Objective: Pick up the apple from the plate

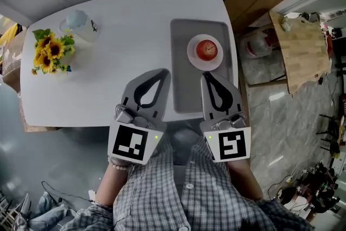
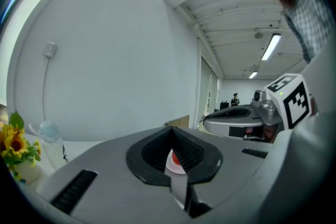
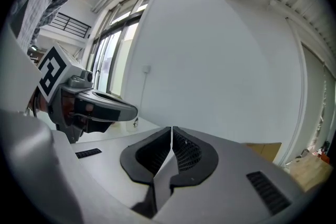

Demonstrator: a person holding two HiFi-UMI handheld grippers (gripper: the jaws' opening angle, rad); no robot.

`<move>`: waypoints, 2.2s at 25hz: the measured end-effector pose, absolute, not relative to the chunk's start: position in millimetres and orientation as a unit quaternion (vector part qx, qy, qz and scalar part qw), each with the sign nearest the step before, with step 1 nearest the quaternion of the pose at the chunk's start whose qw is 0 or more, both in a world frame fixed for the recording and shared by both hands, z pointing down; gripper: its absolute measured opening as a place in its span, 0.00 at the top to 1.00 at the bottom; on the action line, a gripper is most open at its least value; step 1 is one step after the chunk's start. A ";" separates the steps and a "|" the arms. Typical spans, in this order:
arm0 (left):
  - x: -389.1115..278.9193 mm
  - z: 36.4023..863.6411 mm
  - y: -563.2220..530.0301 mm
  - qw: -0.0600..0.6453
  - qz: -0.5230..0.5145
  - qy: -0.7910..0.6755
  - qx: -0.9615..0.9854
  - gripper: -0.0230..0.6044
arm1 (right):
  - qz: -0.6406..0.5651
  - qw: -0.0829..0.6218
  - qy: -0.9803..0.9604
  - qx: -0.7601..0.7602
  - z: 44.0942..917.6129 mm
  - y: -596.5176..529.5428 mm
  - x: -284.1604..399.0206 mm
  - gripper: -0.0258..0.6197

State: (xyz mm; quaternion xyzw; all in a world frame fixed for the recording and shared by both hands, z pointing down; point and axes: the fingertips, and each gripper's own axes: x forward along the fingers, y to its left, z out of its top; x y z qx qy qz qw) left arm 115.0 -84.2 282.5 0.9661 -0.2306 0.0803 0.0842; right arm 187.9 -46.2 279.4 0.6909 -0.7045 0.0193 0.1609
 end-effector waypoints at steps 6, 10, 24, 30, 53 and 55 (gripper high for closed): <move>151.0 301.6 -89.4 0.122 0.098 -0.248 0.956 0.95 | 0.020 0.181 -0.704 0.687 293.8 -49.1 244.9 0.92; 173.2 321.0 -92.5 0.135 0.120 -0.248 0.952 0.95 | 0.034 0.208 -0.703 0.679 313.4 -48.6 276.5 0.92; 218.6 416.2 -109.6 0.257 0.213 -0.268 0.904 0.95 | 0.164 0.299 -0.685 0.644 419.1 -68.4 350.0 0.92; 233.1 451.2 -114.0 0.324 0.235 -0.260 0.879 0.95 | 0.220 0.313 -0.676 0.630 455.8 -75.2 363.9 0.92; 243.0 511.5 -117.0 0.405 0.314 -0.292 0.807 0.82 | 0.394 0.260 -0.633 0.614 512.8 -76.1 374.9 0.81; 244.6 518.0 -113.9 0.419 0.326 -0.290 0.797 0.82 | 0.409 0.257 -0.630 0.608 515.4 -76.2 373.4 0.81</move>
